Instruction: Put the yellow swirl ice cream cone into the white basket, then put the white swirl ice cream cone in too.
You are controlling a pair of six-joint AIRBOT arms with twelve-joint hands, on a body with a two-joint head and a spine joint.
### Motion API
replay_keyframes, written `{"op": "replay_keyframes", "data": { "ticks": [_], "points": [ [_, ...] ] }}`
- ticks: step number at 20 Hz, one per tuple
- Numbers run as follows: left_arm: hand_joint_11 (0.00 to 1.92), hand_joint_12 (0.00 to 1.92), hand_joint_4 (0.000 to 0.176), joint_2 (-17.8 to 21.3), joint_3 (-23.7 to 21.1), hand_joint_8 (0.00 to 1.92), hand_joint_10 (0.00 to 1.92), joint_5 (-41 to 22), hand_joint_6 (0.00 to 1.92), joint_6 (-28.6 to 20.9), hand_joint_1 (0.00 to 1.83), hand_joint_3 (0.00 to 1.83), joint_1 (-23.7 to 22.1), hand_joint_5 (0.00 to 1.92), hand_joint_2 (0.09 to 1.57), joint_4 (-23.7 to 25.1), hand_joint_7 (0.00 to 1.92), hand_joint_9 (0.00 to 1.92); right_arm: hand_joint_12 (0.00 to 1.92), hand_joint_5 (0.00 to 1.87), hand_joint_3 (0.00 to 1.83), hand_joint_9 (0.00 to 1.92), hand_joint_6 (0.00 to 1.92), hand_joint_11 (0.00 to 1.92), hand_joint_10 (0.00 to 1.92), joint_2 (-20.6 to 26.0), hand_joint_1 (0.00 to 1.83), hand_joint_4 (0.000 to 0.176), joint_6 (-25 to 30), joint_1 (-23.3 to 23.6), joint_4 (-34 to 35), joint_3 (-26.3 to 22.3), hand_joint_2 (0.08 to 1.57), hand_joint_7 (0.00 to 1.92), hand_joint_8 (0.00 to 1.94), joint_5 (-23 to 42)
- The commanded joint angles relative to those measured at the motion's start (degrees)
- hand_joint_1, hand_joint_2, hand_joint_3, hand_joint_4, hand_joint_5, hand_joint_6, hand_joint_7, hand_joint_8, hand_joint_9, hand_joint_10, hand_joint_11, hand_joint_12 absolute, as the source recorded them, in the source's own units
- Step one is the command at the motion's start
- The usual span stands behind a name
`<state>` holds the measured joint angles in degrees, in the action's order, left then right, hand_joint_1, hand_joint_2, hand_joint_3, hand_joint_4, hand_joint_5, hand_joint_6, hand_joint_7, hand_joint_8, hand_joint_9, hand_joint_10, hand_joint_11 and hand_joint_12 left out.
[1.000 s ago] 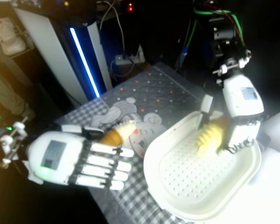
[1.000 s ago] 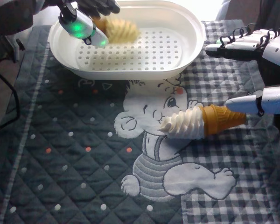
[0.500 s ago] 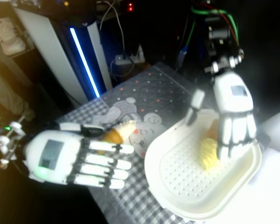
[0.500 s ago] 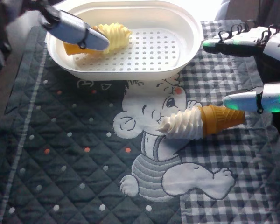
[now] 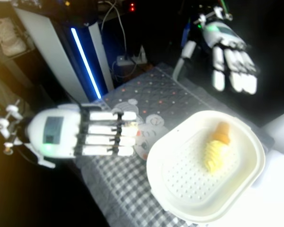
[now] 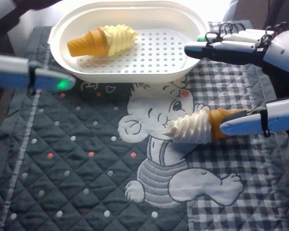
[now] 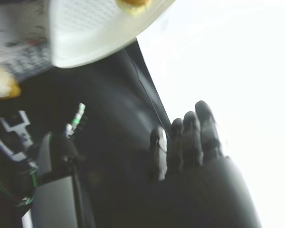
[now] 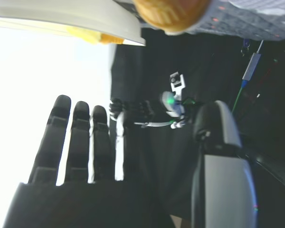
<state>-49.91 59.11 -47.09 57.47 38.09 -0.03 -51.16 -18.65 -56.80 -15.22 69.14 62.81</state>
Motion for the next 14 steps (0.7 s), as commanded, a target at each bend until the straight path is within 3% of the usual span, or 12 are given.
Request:
{"op": "replay_keyframes", "data": {
  "ticks": [1,2,3,4,5,6,7,8,10,11,14],
  "points": [
    [0.00,0.19,0.076,0.7,-0.4,0.01,0.01,-10.7,0.01,-1.3,0.79,0.00,0.5,0.19,0.84,-1.2,0.09,0.03,0.55,0.21,0.00,0.28,0.00,0.11,0.00,-0.2,0.61,0.172,0.5,0.6,1.7,-0.4,0.93,0.22,0.00,6.7],
    [0.00,0.10,0.070,1.6,-1.3,0.01,0.00,-13.5,0.01,-3.5,0.86,0.00,3.2,0.21,0.80,-1.5,0.11,0.03,0.64,0.20,0.00,0.24,0.00,0.02,0.00,-0.4,0.69,0.175,0.5,0.6,1.2,-0.4,0.92,0.20,0.00,6.3],
    [0.00,0.15,0.074,2.1,-1.9,0.00,0.00,-15.1,0.00,-4.7,0.88,0.00,4.8,0.22,0.77,-1.7,0.12,0.04,0.66,0.20,0.00,0.24,0.00,0.00,0.00,-0.7,0.73,0.168,0.5,0.6,0.8,-0.4,0.91,0.19,0.00,5.7],
    [0.00,0.35,0.097,2.9,-2.8,0.00,0.00,-17.0,0.00,-5.7,0.84,0.00,7.2,0.21,0.78,-2.1,0.14,0.08,0.72,0.21,0.00,0.25,0.00,0.00,0.00,-1.1,0.78,0.166,0.5,0.6,0.3,-0.2,0.89,0.21,0.00,4.3],
    [0.00,0.48,0.086,3.8,-4.0,0.00,0.01,-18.8,0.00,-6.0,0.80,0.00,9.7,0.21,0.81,-2.9,0.16,0.11,0.74,0.24,0.00,0.24,0.01,0.00,0.00,-1.7,0.79,0.154,0.5,0.6,-0.3,0.1,0.89,0.21,0.00,2.8],
    [0.00,0.53,0.059,4.5,-5.0,0.00,0.01,-19.9,0.00,-6.2,0.76,0.00,11.5,0.20,0.82,-3.6,0.16,0.12,0.77,0.26,0.00,0.25,0.01,0.00,0.00,-2.1,0.81,0.133,0.5,0.6,-0.7,0.5,0.89,0.22,0.00,1.4],
    [0.00,0.59,0.046,4.9,-5.5,0.00,0.01,-20.8,0.00,-6.5,0.76,0.01,12.9,0.21,0.83,-4.2,0.17,0.14,0.77,0.27,0.00,0.25,0.01,0.00,0.00,-2.6,0.84,0.112,0.5,0.6,-1.0,0.8,0.89,0.23,0.00,0.3],
    [0.00,0.56,0.046,5.0,-5.7,0.00,0.00,-21.9,0.00,-6.9,0.75,0.00,14.4,0.21,0.83,-5.2,0.17,0.14,0.75,0.28,0.00,0.27,0.01,0.00,0.01,-3.1,0.91,0.104,0.5,0.6,-1.2,1.3,0.87,0.24,0.01,-1.0],
    [0.00,0.50,0.047,4.8,-5.7,0.00,0.00,-22.9,0.00,-7.3,0.75,0.00,15.9,0.20,0.84,-6.6,0.16,0.12,0.81,0.30,0.00,0.31,0.00,0.00,0.01,-4.0,0.93,0.098,0.5,0.7,-1.6,1.9,0.87,0.28,0.01,-2.5],
    [0.00,0.45,0.029,4.6,-5.7,0.00,0.00,-23.2,0.00,-7.5,0.77,0.01,16.5,0.20,0.86,-7.4,0.16,0.12,0.94,0.31,0.00,0.34,0.00,0.00,0.00,-4.5,0.96,0.104,0.5,0.7,-1.8,2.3,0.87,0.29,0.00,-3.2],
    [0.00,0.46,0.031,4.2,-5.6,0.00,0.00,-23.3,0.00,-7.5,0.77,0.00,17.1,0.20,0.87,-8.4,0.17,0.13,0.97,0.32,0.00,0.35,0.00,0.02,0.01,-5.9,0.98,0.097,0.5,1.2,-2.5,3.1,0.87,0.30,0.00,-4.9]
  ]
}}
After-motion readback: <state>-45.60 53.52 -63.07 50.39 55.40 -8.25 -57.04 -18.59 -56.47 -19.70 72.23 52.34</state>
